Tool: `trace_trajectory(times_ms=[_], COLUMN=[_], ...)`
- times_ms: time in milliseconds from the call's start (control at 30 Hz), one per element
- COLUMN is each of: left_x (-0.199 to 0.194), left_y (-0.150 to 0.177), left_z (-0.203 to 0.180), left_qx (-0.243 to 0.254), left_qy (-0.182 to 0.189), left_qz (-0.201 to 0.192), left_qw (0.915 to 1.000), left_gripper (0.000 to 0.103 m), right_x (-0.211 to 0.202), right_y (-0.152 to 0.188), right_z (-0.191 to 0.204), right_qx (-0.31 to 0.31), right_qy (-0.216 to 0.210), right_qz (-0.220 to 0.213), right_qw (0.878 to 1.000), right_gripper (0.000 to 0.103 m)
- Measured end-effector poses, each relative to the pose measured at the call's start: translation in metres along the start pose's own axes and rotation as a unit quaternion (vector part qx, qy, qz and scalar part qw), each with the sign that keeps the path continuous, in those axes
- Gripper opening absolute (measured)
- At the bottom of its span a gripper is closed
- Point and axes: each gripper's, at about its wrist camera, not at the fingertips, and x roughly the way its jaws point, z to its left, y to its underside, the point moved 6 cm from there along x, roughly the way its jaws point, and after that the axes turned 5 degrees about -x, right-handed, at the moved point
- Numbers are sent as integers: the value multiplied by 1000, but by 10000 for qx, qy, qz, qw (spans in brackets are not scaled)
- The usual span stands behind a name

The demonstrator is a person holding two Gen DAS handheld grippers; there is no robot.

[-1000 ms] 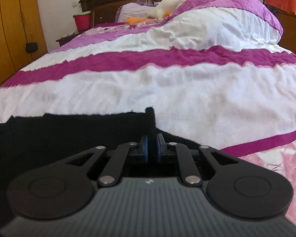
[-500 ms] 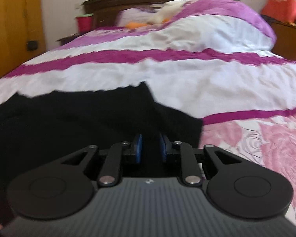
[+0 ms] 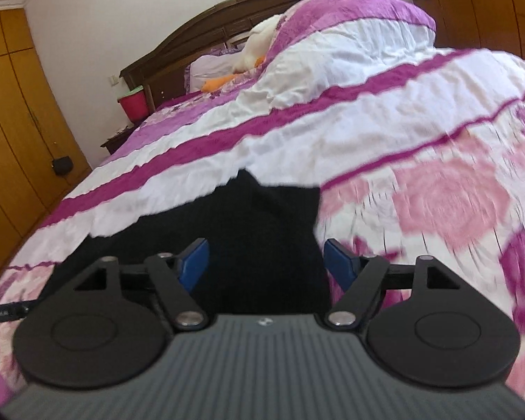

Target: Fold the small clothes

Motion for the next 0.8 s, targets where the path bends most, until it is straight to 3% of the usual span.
trace_trajectory(times_ms=[167, 300, 467, 667, 800], left_x=[-17, -11, -2, 1, 4], left_y=[15, 27, 35, 36, 36], left_z=[6, 12, 14, 13, 12], left_qx=[-30, -243, -378, -387, -360], left_qy=[-164, -121, -249, -259, -267], left_qz=[46, 288, 402, 411, 415], left_qw=[9999, 9992, 9982, 9981, 9981], left_gripper=[81, 85, 87, 90, 92], right_x=[-7, 0, 0, 9, 18], right_y=[28, 55, 62, 51, 49], right_z=[-3, -14, -9, -12, -8], right_qx=[404, 1386, 1213, 1414, 1580], right_qy=[-48, -137, -159, -560, -723], right_qz=[101, -18, -160, 23, -138], right_qw=[9991, 9902, 9924, 9884, 9847], right_gripper=[75, 76, 77, 84, 84])
